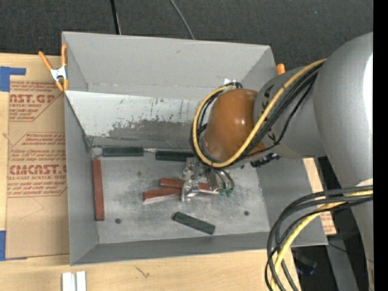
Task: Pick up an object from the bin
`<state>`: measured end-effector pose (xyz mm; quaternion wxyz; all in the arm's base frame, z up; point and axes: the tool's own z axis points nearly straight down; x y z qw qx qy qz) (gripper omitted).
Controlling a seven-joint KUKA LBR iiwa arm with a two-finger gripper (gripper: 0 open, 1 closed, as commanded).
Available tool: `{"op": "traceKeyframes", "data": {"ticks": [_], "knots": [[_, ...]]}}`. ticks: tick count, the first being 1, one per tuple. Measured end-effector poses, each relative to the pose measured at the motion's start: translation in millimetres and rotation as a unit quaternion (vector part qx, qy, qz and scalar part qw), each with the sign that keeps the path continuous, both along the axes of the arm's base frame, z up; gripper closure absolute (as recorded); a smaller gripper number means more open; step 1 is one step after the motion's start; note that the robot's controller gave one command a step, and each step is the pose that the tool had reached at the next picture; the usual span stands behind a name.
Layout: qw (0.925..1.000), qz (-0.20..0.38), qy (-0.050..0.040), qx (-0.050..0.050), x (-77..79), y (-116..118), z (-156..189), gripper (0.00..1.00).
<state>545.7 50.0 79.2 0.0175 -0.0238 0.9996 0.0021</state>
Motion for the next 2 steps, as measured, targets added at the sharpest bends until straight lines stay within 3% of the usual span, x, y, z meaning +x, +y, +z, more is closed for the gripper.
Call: {"op": "traceKeyframes", "data": {"ticks": [1, 2], "knots": [[1.0, 0.0, 0.0, 0.0, 0.0, 0.0, 0.0, 1.0], [0.9997, 0.018, 0.0162, -0.003, 5.9, 4.7, 138.3, 1.0]]}}
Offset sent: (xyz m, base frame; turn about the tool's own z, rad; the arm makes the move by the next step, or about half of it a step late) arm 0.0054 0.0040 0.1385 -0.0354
